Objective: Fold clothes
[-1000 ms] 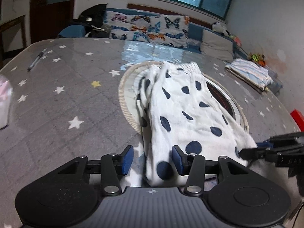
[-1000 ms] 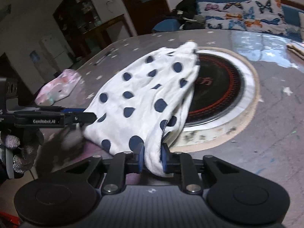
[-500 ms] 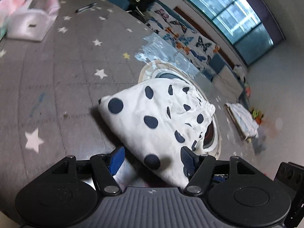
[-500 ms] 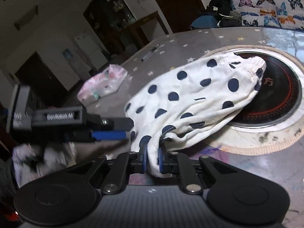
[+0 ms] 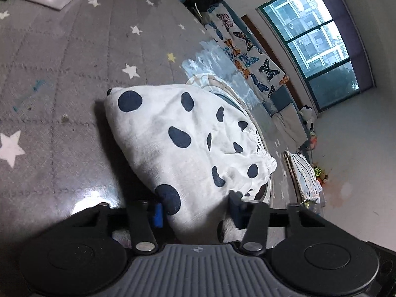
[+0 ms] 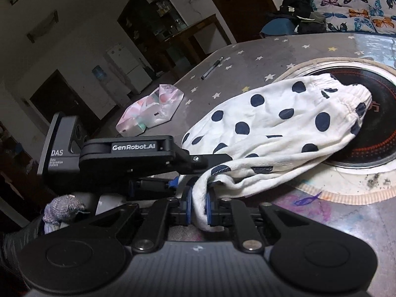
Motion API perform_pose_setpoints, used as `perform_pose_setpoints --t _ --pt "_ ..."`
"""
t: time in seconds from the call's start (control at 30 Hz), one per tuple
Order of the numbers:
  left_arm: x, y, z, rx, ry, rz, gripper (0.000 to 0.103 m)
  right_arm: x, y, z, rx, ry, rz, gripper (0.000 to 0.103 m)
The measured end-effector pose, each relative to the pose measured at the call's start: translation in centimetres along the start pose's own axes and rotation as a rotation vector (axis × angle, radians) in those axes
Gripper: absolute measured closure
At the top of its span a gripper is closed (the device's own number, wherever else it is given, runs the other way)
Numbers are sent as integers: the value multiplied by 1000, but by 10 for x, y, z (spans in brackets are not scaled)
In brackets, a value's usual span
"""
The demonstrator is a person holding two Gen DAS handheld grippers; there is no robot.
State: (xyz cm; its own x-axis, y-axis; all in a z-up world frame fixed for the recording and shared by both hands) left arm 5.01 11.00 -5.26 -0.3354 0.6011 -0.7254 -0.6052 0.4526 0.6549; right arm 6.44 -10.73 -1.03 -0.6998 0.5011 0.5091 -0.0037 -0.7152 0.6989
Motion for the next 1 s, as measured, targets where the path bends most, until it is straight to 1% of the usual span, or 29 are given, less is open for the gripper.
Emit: perform_pose_setpoints --t 0.03,0.07,0.1,0.13,0.17,0.2,0.23,0.27,0.3,0.4,0.43,0.53,0.6,0.67,0.73,0.87,0.97,1.0 --pt "1 -1 1 0 0 0 69 0 -1 0 0 6 -4 92" --pt "2 0 2 -2 -2 -2 73 -1 -1 -1 0 11 -8 86" --pt "3 0 3 -5 -4 -4 80 -2 -1 -1 -3 13 -11 81" --pt "4 0 4 -8 -9 -5 84 -3 0 -1 -6 15 -14 77" --pt "5 1 6 -11 -8 -7 85 -4 1 -1 -9 16 -17 76" --pt "6 1 7 -14 -7 -9 85 -7 4 -2 -15 13 -19 76" --pt "8 3 10 -20 -9 -2 85 -10 7 -1 -23 8 -26 73" --pt "10 4 12 -26 -10 5 85 -14 11 -1 -32 2 -37 67" --pt "11 6 15 -32 -12 13 85 -20 17 1 -45 -7 -57 65" --pt "13 9 23 -41 -34 55 85 -37 33 7 -89 -28 -123 64" --pt "14 10 26 -42 -42 68 85 -44 38 11 -105 -33 -146 63" --pt "15 10 36 -41 -68 103 84 -63 50 28 -150 -56 -201 62" --pt "15 10 43 -39 -86 123 84 -76 53 40 -175 -75 -230 58" --pt "16 8 49 -36 -105 141 83 -85 54 51 -191 -79 -258 50" --pt "17 6 55 -31 -117 155 82 -95 50 61 -193 -90 -265 50" --pt "19 4 61 -19 -144 172 80 -114 30 78 -162 -107 -256 49" --pt "22 7 63 -9 -167 182 79 -124 12 86 -128 -126 -238 49" --pt "22 7 64 -6 -173 184 79 -128 6 88 -116 -140 -220 49"
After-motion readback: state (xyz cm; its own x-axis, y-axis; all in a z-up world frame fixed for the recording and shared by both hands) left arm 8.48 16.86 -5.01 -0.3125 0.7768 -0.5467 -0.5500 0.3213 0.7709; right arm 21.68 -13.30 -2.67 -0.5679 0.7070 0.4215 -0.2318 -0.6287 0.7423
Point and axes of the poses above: each gripper's, at about its wrist camera, not at the fingertips, and y roughly against the way its jaws point, x to its left, z to its top, the point moved 4 cm from there along -y, roughly the way its jaws point, and after that the axes turned 12 degrees about x, right-handed, at the moved point
